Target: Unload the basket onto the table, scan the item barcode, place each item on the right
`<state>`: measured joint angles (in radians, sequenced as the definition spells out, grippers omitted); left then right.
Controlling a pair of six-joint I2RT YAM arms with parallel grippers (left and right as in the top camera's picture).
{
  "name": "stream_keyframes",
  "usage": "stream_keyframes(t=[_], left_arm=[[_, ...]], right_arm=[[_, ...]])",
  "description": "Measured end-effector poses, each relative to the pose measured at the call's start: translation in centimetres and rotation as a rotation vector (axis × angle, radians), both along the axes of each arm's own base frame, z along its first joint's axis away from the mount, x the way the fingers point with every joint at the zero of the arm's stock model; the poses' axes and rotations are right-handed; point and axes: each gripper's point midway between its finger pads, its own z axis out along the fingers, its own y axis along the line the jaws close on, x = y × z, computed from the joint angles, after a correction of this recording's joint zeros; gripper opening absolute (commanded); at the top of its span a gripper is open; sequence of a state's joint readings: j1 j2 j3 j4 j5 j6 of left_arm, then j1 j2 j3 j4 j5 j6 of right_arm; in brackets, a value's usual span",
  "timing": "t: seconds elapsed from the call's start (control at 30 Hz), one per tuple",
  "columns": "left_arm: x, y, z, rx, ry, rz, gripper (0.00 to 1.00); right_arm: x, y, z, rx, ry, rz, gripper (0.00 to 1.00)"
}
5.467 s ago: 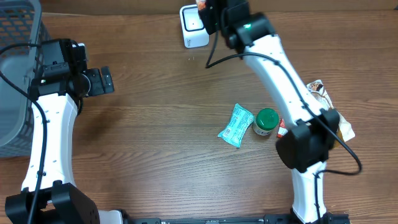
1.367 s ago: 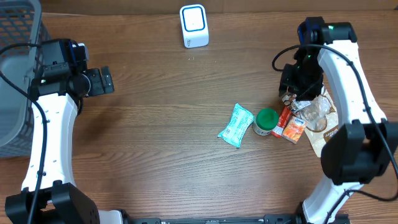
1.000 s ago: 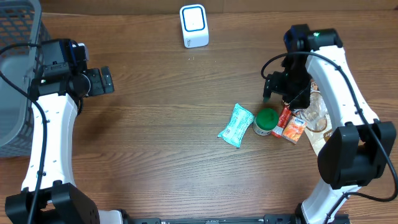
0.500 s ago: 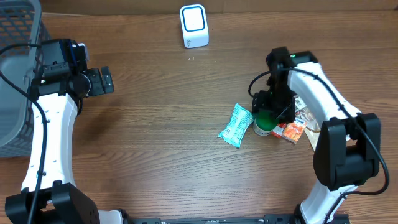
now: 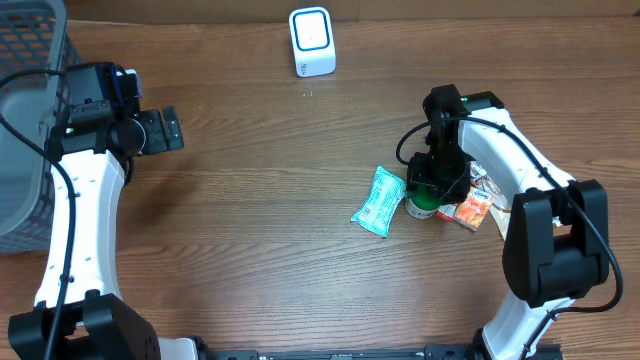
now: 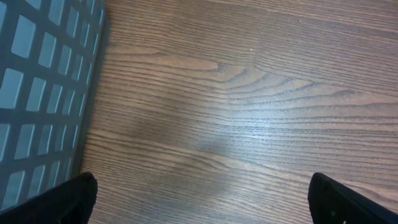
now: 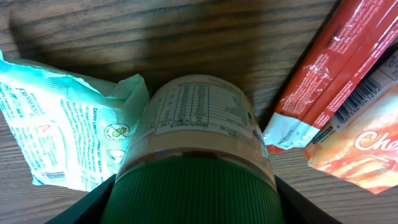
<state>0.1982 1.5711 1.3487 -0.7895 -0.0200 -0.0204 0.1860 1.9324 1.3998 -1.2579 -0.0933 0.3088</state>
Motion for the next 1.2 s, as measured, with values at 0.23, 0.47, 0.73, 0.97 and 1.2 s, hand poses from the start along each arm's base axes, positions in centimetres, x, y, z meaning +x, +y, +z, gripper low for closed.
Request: stream_keyframes(t=[0.23, 0.47, 0.73, 0.97, 1.2], left_arm=[[0.0, 0.0, 0.0, 0.0, 0.0, 0.0, 1.0], [0.0, 0.0, 0.0, 0.0, 0.0, 0.0, 1.0], [0.0, 0.0, 0.0, 0.0, 0.0, 0.0, 1.0], [0.0, 0.0, 0.0, 0.0, 0.0, 0.0, 1.0], [0.0, 0.0, 0.0, 0.0, 0.0, 0.0, 1.0]], right_arm=[[1.3, 0.0, 1.5, -0.006, -0.038, 0.023, 0.51], [5.5, 3.3, 5.9, 0.057, -0.222, 0.076, 0.5], [5.8, 12.1, 7.1, 0.173, -0.349, 0.22, 0.5], [2.7, 18.3, 6.3, 0.153, -0.379, 0.295, 0.5], [-0.3, 21.8, 4.4, 0.132, -0.402, 0.362, 0.5]])
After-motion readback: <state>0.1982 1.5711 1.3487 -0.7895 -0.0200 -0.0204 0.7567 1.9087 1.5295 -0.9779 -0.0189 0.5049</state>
